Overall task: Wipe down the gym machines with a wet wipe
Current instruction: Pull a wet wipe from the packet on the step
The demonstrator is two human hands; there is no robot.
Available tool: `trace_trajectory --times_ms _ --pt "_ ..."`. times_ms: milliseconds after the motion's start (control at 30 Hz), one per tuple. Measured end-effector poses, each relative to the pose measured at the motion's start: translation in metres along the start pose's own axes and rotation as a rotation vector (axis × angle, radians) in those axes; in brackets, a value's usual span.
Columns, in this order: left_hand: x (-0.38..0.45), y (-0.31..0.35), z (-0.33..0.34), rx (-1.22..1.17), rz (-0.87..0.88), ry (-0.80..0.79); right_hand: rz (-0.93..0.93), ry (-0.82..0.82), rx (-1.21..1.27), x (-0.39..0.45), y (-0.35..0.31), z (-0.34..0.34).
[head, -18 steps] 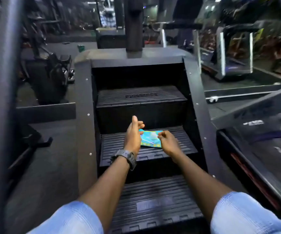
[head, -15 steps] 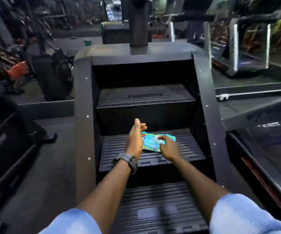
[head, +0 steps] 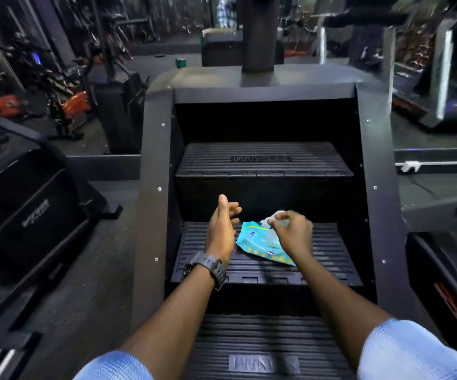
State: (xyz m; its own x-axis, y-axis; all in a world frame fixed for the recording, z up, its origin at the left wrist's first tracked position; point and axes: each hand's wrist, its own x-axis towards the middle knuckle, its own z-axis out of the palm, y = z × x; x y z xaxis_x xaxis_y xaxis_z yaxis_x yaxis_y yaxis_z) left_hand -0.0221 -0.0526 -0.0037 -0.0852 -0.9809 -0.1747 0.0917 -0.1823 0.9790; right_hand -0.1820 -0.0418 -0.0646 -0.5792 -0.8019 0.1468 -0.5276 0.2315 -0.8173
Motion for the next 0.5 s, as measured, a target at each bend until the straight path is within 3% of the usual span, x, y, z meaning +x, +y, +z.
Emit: trace_trajectory --times_ms 133,233,400,500 --pt "-0.032 0.043 -0.020 0.025 0.117 0.009 -0.023 0.095 0.248 -0.011 -0.073 -0.043" --pt "-0.074 0.082 -0.045 -0.029 0.214 0.026 -0.151 0.091 0.389 -0.045 -0.136 -0.064" --pt "-0.179 0.141 -0.115 -0.006 0.501 0.047 -0.436 0.188 0.521 -0.154 -0.258 -0.099" --pt "-0.247 0.186 -0.186 0.024 0.653 0.061 -0.516 0.121 0.623 -0.230 -0.333 -0.102"
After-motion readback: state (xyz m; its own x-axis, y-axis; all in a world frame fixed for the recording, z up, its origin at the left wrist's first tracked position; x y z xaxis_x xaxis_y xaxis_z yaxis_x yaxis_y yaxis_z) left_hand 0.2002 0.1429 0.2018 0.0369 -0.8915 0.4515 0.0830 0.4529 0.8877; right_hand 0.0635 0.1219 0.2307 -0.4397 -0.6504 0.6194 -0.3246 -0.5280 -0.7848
